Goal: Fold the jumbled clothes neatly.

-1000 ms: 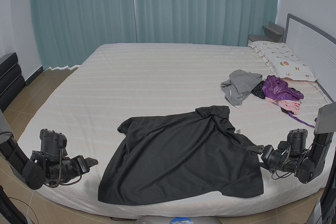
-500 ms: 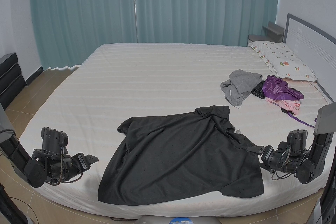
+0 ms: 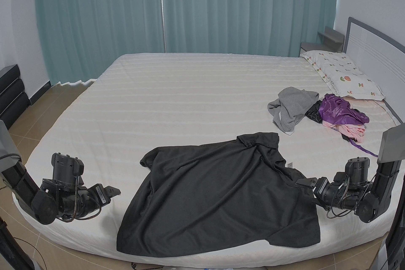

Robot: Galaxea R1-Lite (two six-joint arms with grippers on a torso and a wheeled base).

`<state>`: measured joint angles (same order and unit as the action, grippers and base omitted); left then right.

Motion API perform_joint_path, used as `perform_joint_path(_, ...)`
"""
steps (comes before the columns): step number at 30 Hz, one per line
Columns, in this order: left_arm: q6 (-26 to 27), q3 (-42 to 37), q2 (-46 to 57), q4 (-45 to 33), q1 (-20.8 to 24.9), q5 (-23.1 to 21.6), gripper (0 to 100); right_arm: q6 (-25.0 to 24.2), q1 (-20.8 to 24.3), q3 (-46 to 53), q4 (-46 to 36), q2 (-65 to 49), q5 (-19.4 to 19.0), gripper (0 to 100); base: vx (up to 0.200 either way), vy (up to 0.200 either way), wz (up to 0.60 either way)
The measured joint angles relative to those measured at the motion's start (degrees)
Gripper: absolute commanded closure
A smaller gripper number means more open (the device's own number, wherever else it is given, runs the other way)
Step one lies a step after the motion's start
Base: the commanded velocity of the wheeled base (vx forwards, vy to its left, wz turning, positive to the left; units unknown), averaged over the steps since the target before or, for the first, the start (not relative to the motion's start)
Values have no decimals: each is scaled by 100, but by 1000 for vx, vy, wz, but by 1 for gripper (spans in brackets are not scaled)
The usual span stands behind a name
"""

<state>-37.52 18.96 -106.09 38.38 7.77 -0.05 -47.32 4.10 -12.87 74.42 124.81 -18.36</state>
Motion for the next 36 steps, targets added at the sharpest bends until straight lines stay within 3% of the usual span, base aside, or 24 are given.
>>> perform_joint_path(4,-27,168,-55,-22,-22,-334,0,0,0,-5,0,9,0,0,0,0,0)
perform_joint_path(13,-16,819,-405,-52,-30,-405,0,4,44,-2,-2,22,11,0,0,0,0)
perform_joint_path(31,263,3645,-1985,-738,-278,-898,0,-30,155,23,389,282,-2,0,0,0,0)
perform_joint_path(36,-74,4209,-2461,-731,-284,-974,0,-49,160,-11,429,441,-20,0,0,0,0)
